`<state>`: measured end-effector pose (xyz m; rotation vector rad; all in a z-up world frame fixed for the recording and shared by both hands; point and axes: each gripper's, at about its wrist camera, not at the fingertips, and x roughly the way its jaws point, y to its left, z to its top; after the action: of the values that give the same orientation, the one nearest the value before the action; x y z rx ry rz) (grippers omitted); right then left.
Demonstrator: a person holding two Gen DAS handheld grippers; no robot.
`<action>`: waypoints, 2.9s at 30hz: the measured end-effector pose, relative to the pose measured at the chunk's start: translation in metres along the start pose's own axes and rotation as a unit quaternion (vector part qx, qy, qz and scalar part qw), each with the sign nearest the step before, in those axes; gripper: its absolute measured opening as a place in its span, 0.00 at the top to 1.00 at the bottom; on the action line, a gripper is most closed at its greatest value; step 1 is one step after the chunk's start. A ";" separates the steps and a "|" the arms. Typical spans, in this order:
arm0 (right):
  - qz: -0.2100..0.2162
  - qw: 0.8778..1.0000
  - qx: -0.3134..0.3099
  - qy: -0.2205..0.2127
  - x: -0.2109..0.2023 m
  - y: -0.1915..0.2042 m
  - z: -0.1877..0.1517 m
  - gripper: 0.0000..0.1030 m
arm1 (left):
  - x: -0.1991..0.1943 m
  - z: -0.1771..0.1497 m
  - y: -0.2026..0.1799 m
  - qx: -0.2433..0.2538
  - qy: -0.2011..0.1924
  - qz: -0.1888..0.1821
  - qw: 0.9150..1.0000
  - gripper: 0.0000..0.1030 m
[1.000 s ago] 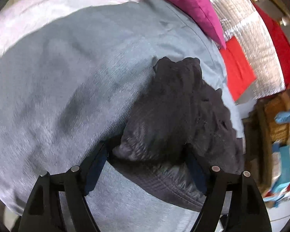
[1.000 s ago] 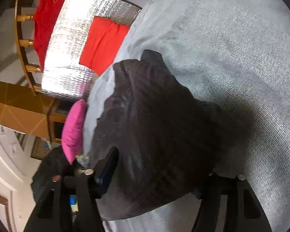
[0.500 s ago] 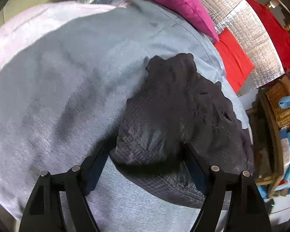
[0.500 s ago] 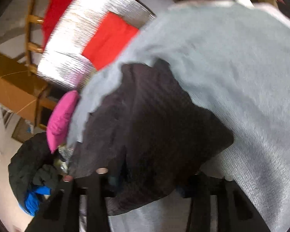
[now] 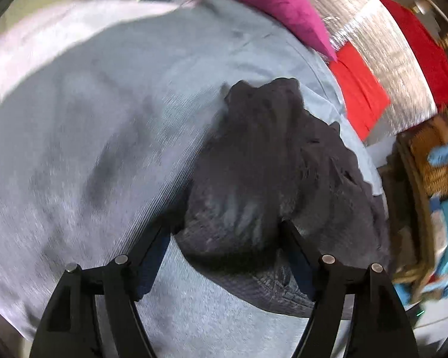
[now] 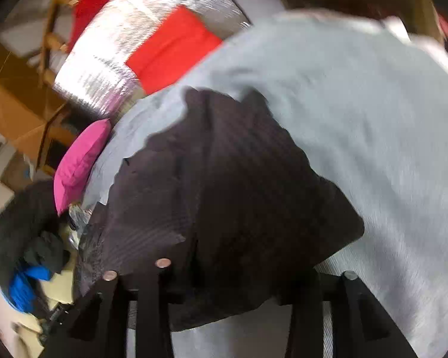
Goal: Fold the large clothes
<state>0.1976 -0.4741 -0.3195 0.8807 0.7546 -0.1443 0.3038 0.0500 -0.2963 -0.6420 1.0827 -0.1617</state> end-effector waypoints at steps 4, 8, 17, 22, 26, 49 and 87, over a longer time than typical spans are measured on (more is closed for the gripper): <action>0.040 0.998 0.052 0.005 -0.018 -0.024 -0.004 0.43 | -0.019 0.001 0.007 0.006 -0.030 -0.001 1.000 0.27; 0.049 0.997 0.059 -0.015 -0.036 -0.043 -0.006 0.27 | -0.003 0.001 0.014 -0.025 0.003 -0.019 1.000 0.23; 0.095 0.987 0.128 -0.022 -0.012 -0.055 0.011 0.52 | 0.004 0.000 -0.005 0.011 -0.025 -0.034 0.999 0.59; 0.068 0.995 0.032 -0.058 -0.037 -0.012 0.020 0.69 | -0.018 -0.004 -0.021 0.058 -0.075 -0.043 0.995 0.71; 0.062 0.995 0.018 -0.078 -0.047 -0.014 0.009 0.69 | -0.020 -0.007 -0.022 0.076 -0.068 -0.032 0.994 0.71; 0.027 0.999 -0.025 -0.002 -0.001 0.000 0.046 0.67 | -0.009 0.011 -0.013 0.048 -0.064 -0.035 0.996 0.77; -0.040 0.991 -0.125 0.003 0.005 0.021 0.024 0.43 | -0.048 -0.002 -0.048 0.190 -0.189 0.202 0.942 0.24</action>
<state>0.2228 -0.4774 -0.3003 0.6136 0.7952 -0.1145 0.2879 0.0304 -0.2331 -0.0863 0.7604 0.1069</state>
